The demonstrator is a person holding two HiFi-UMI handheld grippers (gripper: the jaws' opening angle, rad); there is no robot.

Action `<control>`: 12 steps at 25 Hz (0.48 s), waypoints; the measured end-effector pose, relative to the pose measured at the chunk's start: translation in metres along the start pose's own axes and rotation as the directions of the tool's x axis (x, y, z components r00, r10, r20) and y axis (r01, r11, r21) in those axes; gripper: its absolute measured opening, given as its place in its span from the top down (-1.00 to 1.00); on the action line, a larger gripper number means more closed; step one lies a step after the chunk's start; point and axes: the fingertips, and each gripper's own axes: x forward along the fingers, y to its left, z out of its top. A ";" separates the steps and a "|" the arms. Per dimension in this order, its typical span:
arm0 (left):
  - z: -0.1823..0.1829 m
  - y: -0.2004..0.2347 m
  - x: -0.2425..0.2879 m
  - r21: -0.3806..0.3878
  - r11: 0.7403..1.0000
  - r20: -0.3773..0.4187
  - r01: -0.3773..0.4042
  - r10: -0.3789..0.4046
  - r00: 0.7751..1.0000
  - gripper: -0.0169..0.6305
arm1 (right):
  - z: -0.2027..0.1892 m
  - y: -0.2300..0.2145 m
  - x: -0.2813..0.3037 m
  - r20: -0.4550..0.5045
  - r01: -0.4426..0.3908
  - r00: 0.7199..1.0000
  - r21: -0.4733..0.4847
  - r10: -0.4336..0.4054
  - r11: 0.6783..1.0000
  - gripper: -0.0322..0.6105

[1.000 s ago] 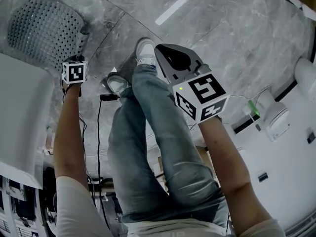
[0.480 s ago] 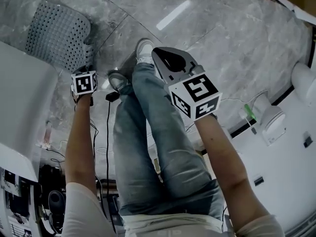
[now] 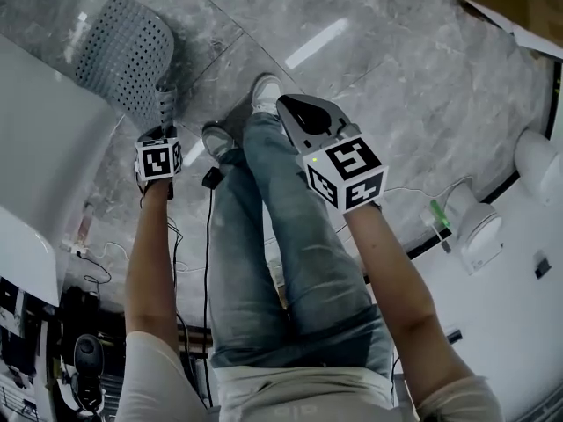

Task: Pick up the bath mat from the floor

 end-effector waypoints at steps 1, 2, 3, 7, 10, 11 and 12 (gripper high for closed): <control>0.001 0.000 -0.009 -0.007 1.000 0.006 0.002 -0.002 1.000 0.58 | 0.003 0.006 -0.003 0.002 -0.002 1.000 -0.003 0.002 1.000 0.81; 0.002 0.000 -0.018 -0.015 1.000 0.012 0.004 -0.004 1.000 0.58 | 0.005 0.011 -0.006 0.003 -0.004 1.000 -0.008 0.004 1.000 0.81; 0.002 0.000 -0.027 -0.023 1.000 0.019 0.007 -0.007 1.000 0.58 | 0.007 0.018 -0.008 0.002 -0.006 1.000 -0.014 0.006 1.000 0.81; 0.002 -0.004 -0.063 -0.042 0.999 0.033 0.018 -0.017 0.999 0.56 | 0.014 0.041 -0.014 -0.004 -0.018 1.000 -0.045 0.017 0.999 0.81; 0.001 -0.011 -0.086 -0.039 0.998 0.041 0.047 -0.045 0.998 0.56 | 0.024 0.057 -0.020 0.004 -0.022 1.000 -0.063 0.022 0.998 0.81; -0.001 -0.013 -0.093 -0.038 0.998 0.040 0.056 -0.055 0.998 0.56 | 0.026 0.063 -0.021 0.007 -0.024 1.000 -0.066 0.024 0.998 0.81; -0.004 -0.015 -0.101 -0.037 0.997 0.039 0.068 -0.067 0.997 0.56 | 0.029 0.069 -0.023 0.008 -0.026 1.000 -0.069 0.026 0.997 0.81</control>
